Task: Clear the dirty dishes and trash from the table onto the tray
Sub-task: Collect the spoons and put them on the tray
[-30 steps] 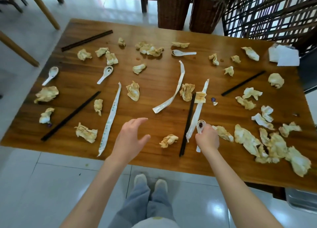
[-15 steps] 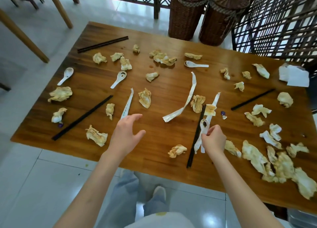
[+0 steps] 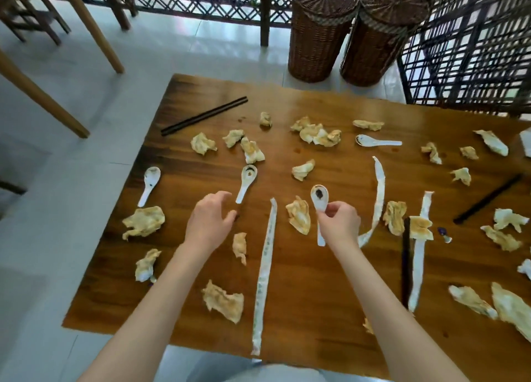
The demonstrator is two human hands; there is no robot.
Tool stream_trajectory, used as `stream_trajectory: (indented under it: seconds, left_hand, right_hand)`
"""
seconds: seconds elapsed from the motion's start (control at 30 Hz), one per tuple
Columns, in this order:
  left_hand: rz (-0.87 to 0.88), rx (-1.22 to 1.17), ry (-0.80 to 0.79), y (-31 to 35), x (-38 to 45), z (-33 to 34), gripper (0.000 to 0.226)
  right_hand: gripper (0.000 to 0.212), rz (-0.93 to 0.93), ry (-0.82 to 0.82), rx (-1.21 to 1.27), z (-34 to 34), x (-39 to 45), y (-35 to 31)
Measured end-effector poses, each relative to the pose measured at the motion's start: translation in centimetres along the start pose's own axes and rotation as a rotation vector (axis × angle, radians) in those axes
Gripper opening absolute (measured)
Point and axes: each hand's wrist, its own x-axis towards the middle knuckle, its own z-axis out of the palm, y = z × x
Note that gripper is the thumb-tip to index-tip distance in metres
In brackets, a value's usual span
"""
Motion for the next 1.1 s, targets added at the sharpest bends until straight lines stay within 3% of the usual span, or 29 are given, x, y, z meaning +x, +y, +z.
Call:
stream_trajectory:
  seconds: [0.3, 0.73, 0.87, 1.1]
  left_hand:
    - [-0.150, 0.089, -0.215, 0.5, 7.9, 3.5, 0.041]
    - [-0.313, 0.016, -0.281, 0.5, 11.2, 4.8, 0.023]
    - [-0.363, -0.019, -0.221, -0.8, 10.4, 3.6, 0.020]
    - [-0.427, -0.006, 0.049, -7.6, 8.5, -1.0, 0.038]
  right_hand:
    - [0.006, 0.069, -0.027, 0.034, 3.9, 2.0, -2.7]
    - [0.008, 0.062, -0.066, 0.036, 5.2, 3.1, -4.2]
    - [0.006, 0.043, -0.065, 0.024, 5.5, 2.8, -4.8]
    - [0.010, -0.016, -0.095, 0.026, 6.5, 1.2, -6.9]
